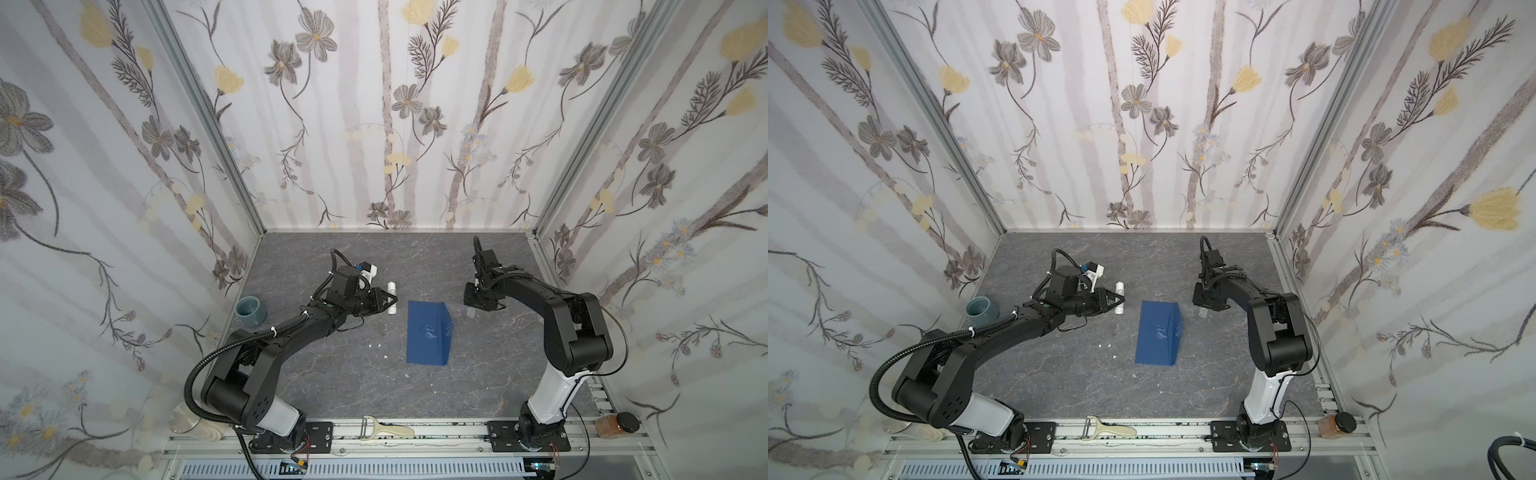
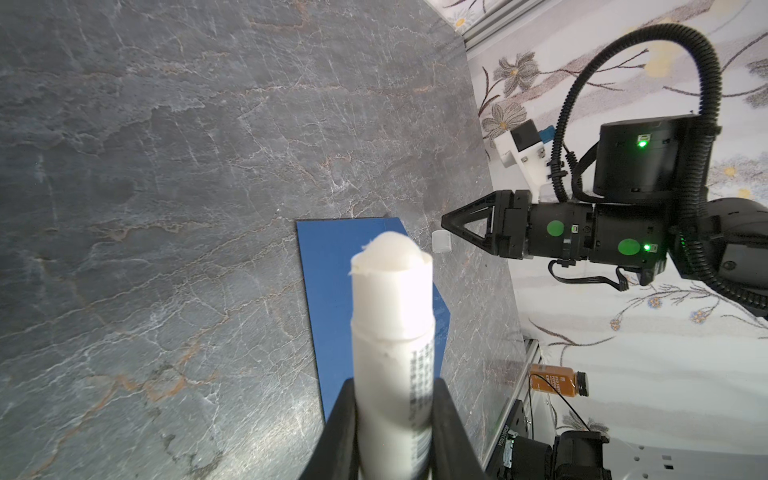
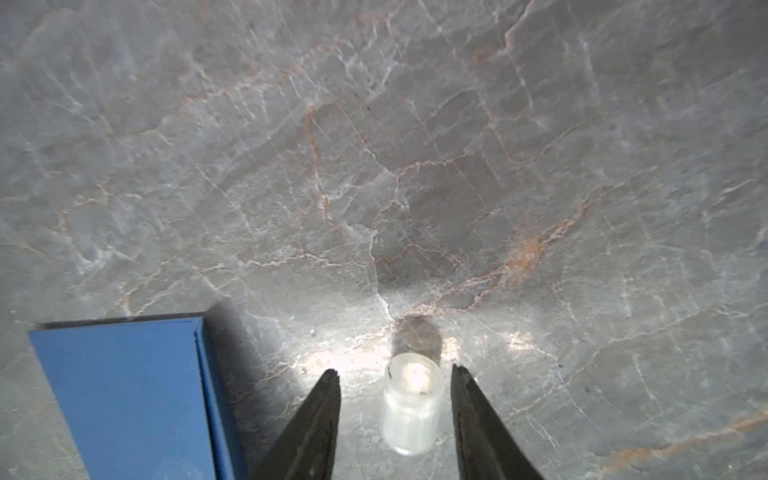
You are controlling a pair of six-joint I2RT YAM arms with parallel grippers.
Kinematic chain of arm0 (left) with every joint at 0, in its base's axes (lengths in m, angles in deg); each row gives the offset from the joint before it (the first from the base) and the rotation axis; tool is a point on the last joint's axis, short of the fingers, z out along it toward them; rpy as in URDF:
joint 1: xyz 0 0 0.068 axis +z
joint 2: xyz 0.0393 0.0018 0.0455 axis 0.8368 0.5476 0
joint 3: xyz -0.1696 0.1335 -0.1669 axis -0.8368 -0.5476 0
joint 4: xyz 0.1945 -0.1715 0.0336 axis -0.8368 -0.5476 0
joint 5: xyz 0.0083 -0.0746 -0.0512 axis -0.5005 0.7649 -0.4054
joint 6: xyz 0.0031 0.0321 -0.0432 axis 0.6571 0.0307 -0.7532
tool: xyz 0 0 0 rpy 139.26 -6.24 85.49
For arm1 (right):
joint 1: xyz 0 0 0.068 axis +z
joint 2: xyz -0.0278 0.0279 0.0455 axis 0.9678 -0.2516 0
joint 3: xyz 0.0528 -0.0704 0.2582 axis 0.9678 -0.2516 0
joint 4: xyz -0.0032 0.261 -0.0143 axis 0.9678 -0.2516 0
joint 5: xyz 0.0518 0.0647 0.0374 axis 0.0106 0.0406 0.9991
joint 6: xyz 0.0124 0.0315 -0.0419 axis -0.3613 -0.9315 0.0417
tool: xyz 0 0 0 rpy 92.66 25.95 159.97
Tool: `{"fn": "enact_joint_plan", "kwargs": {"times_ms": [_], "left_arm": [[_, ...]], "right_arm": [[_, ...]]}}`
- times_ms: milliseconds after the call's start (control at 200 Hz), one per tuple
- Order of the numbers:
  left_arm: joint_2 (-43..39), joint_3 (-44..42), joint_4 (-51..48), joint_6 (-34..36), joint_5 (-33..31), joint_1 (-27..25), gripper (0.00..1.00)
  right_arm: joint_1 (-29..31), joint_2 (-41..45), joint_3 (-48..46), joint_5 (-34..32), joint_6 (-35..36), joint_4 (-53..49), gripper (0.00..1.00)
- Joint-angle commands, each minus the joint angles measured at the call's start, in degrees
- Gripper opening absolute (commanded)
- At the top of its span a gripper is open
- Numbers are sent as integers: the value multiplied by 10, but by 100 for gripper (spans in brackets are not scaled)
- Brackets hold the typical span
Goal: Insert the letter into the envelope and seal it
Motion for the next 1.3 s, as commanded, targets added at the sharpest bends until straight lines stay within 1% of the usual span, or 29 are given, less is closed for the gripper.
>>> {"fn": "enact_joint_plan", "kwargs": {"times_ms": [0,75,160,220,255,295,430,505,585,690,750,794,824,839,924,969,994,1074,1119,1184,1294], "left_arm": [[-5,-2,24,-8,5,1,0],[-8,-2,24,-10,3,0,0],[-12,-1,25,-14,-1,1,0],[-15,-2,27,-18,-4,0,0],[-18,-2,28,-19,-5,0,0],[-22,-4,30,-22,-8,0,0],[-41,-9,33,-26,-23,-6,0],[-51,-11,35,-27,-37,-15,0],[-61,-12,38,-29,-52,-29,0],[-72,-17,47,-43,-77,-54,0],[-76,-17,58,-60,-101,-70,0],[-78,-18,71,-78,-123,-82,0],[-79,-17,77,-96,-140,-88,0],[-78,-17,81,-106,-147,-91,0],[-74,-15,102,-164,-185,-102,0],[-72,-13,113,-191,-203,-105,0],[-70,-12,118,-203,-212,-107,0],[-67,-10,132,-251,-243,-110,0],[-63,-9,142,-276,-252,-110,0],[-57,-6,160,-310,-258,-113,0],[-45,-11,191,-359,-262,-119,0]], "right_arm": [[0,22,8,-8,3,5,46],[-1,45,8,-8,2,4,45],[0,77,4,1,1,10,39],[0,103,-3,13,-1,19,28],[0,118,-10,26,-1,30,14],[0,136,-20,43,-3,46,0],[0,200,-76,114,-5,128,0],[1,237,-116,173,-20,182,0],[1,268,-163,250,-44,261,0],[8,318,-228,292,-97,368,0],[29,349,-244,265,-106,385,0],[59,376,-254,215,-97,386,8],[83,390,-255,173,-86,375,19],[97,396,-254,152,-79,368,23],[164,423,-256,61,-49,349,29],[187,435,-262,35,-47,362,30],[198,441,-285,21,-48,373,32],[231,453,-309,-22,-34,396,34],[249,454,-313,-46,-19,400,36],[274,446,-315,-78,0,404,37],[306,426,-315,-95,28,424,40]]}}
